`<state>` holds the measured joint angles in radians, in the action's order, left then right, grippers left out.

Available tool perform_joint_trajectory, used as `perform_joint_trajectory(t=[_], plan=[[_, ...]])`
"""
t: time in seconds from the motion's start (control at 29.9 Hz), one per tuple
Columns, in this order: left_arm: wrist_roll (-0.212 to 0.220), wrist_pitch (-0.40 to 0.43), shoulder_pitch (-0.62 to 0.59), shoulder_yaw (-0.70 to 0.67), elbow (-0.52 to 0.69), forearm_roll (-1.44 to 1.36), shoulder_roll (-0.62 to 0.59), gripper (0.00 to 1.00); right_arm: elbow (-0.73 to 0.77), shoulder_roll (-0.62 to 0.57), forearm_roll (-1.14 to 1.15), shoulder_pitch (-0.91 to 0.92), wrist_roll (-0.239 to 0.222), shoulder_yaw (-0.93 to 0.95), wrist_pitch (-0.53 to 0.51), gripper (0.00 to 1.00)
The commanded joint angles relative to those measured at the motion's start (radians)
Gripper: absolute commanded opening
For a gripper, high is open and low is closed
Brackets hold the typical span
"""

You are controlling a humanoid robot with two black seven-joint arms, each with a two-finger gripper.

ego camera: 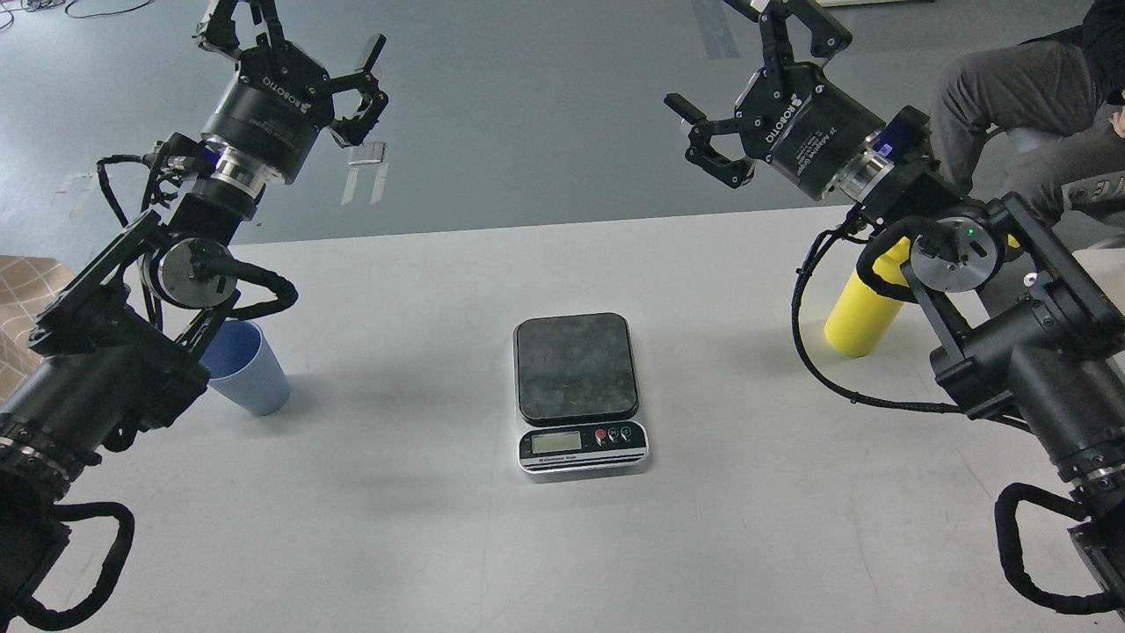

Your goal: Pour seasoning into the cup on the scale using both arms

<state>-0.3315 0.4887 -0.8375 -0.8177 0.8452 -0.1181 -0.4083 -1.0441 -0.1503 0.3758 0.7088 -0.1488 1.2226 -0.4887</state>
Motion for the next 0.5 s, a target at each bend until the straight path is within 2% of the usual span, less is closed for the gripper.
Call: perform_joint_trajectory(t=[0.0,0.47], plan=[[0.002,0.0,0.0,0.0,0.0,0.0,0.0,0.98,0.001,0.0,0.0,0.0,0.0,0.0,0.0,1.0],[0.0,0.0,0.0,0.0,0.0,0.0,0.0,0.98,0.001,0.0,0.0,0.0,0.002,0.0,0.0,1.0]])
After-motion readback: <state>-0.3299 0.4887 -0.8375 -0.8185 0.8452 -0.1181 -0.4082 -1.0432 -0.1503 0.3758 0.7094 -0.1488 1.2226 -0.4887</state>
